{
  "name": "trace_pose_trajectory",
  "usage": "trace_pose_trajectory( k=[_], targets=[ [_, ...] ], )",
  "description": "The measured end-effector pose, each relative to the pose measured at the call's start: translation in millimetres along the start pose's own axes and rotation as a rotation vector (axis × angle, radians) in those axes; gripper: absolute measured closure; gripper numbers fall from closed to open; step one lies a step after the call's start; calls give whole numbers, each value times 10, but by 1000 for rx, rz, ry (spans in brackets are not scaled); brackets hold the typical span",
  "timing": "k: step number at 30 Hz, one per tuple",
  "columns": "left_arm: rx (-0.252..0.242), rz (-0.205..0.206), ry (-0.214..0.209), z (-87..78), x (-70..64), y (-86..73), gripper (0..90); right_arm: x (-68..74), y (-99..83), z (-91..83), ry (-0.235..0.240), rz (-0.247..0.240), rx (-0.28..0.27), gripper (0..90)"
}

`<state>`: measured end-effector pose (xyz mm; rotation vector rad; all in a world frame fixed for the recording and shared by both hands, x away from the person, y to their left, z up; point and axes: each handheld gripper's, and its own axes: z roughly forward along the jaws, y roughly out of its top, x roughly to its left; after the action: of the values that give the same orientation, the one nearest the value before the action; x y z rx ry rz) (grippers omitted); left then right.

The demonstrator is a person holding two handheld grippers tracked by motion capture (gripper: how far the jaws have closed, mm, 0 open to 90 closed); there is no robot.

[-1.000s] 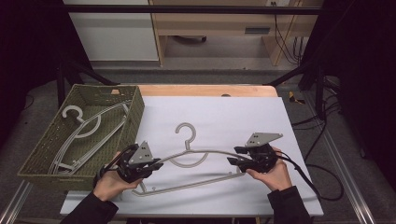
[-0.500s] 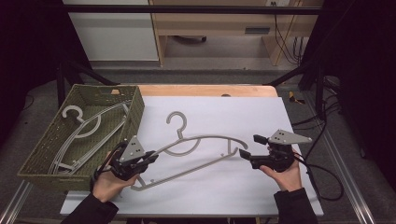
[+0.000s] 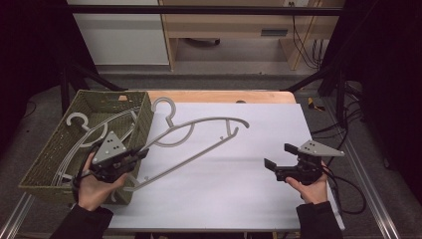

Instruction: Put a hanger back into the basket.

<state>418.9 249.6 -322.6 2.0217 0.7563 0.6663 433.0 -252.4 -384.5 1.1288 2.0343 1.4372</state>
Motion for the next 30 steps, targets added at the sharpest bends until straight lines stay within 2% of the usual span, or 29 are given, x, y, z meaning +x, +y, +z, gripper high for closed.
trace_pose_trajectory(
  k=[4,9,11,13,14,15,16,20,23,24,25,26,30],
  targets=[
    [-2,-7,27,-67,122,24,814,-9,-1,-21,-24,3,-6,44],
    [1,-12,46,-140,255,71,814,-28,-27,-41,-28,10,-1,42],
    [8,-19,68,-181,365,107,814,-34,-39,-39,-32,14,-3,42],
    [9,-20,71,-189,394,114,814,-39,-44,-42,-37,14,3,41],
    [8,-34,74,-211,463,120,814,-41,-49,-41,-40,15,6,42],
    [15,-31,76,-230,502,122,814,-39,-49,-39,-38,19,3,42],
    [4,-45,79,-240,534,119,814,-46,-52,-41,-39,11,8,42],
    [-5,-49,101,-315,681,101,814,-44,-60,-32,-43,15,14,40],
    [7,-52,118,-367,753,79,814,-44,-62,-28,-42,13,14,40],
    [-9,-52,137,-408,831,57,814,-41,-60,-32,-42,15,14,40],
    [-9,-52,137,-408,831,57,814,-41,-60,-32,-42,15,14,40],
    [-11,-56,144,-454,915,24,814,-43,-59,-33,-41,15,14,40],
    [-12,-83,160,-536,1071,-65,814,-43,-59,-29,-41,12,16,39]
  ],
)
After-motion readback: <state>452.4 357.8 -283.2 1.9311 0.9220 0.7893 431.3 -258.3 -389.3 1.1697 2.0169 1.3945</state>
